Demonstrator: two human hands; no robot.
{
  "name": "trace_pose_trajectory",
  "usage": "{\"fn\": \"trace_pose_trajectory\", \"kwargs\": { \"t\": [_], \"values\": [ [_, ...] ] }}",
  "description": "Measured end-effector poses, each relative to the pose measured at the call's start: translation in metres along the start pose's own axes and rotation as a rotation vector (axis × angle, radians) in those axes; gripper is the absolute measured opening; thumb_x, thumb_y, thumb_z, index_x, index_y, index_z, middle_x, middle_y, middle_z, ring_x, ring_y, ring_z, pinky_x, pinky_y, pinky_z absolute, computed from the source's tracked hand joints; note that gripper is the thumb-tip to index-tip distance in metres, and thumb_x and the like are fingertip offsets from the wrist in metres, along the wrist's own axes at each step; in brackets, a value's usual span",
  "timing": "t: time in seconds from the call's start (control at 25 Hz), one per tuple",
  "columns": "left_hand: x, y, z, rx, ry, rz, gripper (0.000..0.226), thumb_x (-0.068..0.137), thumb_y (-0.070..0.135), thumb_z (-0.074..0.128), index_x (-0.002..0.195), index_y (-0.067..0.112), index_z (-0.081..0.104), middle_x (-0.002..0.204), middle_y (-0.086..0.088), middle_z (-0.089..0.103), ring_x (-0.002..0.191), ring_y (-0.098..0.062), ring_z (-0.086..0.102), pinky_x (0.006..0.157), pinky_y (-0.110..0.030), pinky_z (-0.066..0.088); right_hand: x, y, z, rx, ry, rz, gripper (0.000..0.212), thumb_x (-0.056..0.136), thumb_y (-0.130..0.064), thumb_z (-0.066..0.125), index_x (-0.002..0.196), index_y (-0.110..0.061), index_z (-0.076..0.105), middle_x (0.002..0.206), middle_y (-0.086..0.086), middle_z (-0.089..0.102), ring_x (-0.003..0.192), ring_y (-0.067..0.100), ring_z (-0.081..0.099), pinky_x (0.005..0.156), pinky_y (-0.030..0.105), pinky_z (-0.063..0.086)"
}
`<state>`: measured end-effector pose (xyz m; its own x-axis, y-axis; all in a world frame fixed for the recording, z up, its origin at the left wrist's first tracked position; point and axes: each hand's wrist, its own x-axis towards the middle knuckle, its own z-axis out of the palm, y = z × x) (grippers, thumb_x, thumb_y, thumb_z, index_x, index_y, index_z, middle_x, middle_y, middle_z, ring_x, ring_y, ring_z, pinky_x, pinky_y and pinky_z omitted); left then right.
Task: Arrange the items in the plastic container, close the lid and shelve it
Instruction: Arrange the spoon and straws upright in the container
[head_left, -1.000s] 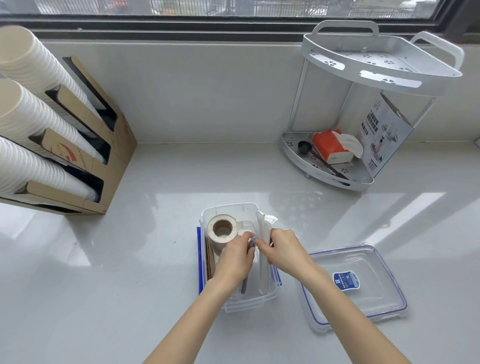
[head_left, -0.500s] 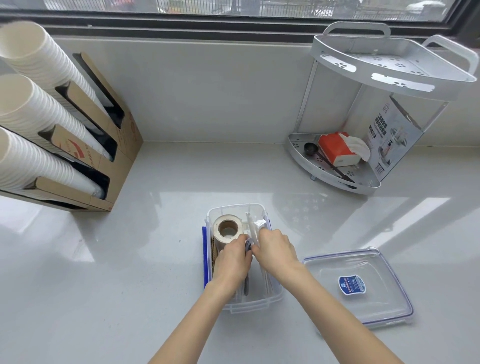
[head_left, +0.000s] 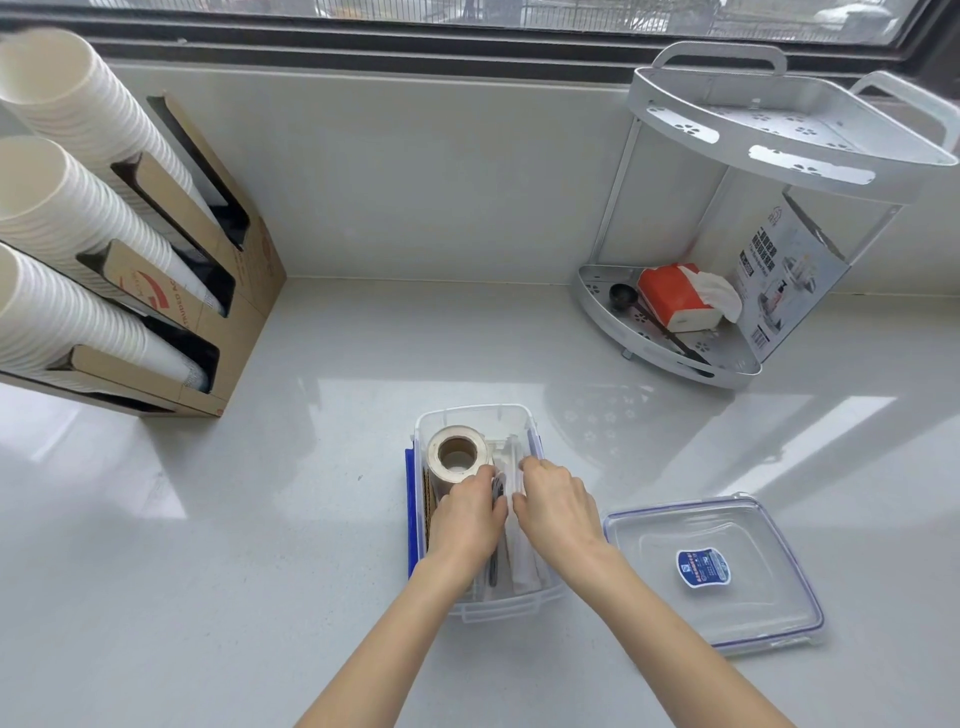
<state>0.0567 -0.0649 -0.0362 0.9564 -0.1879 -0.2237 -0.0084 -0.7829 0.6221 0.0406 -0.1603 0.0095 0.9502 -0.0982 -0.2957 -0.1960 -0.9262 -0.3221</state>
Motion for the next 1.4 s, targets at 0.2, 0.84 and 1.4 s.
{"fn": "trace_pose_trajectory", "kwargs": {
  "t": [0.2, 0.84, 1.4],
  "values": [
    [0.001, 0.002, 0.001, 0.060, 0.002, -0.012, 0.029, 0.091, 0.021, 0.042, 0.118, 0.011, 0.045, 0.108, -0.015, 0.065, 0.101, -0.036, 0.059, 0.074, -0.040, 0.047, -0.004, 0.012, 0.000, 0.173, 0.136, -0.020, 0.030, 0.091, -0.015, 0.042, 0.120, -0.014, 0.051, 0.121, 0.009, 0.050, 0.103, 0.035, 0.056, 0.081, 0.039, 0.045],
    [0.003, 0.003, 0.005, 0.290, -0.040, -0.047, 0.030, 0.090, 0.016, 0.041, 0.118, 0.008, 0.044, 0.116, -0.017, 0.063, 0.104, -0.038, 0.060, 0.081, -0.042, 0.048, -0.010, 0.034, 0.008, 0.344, 0.131, -0.011, 0.033, 0.088, -0.014, 0.046, 0.120, -0.020, 0.048, 0.115, 0.009, 0.050, 0.101, 0.030, 0.058, 0.081, 0.037, 0.046],
    [0.004, 0.009, -0.031, 0.044, -0.137, 0.039, 0.033, 0.090, 0.020, 0.043, 0.119, 0.009, 0.056, 0.117, -0.010, 0.065, 0.109, -0.023, 0.059, 0.095, -0.034, 0.047, -0.009, 0.038, 0.008, 0.363, 0.139, -0.025, 0.032, 0.091, -0.027, 0.045, 0.123, -0.023, 0.047, 0.115, 0.005, 0.055, 0.097, 0.025, 0.058, 0.079, 0.034, 0.044]
  ]
}}
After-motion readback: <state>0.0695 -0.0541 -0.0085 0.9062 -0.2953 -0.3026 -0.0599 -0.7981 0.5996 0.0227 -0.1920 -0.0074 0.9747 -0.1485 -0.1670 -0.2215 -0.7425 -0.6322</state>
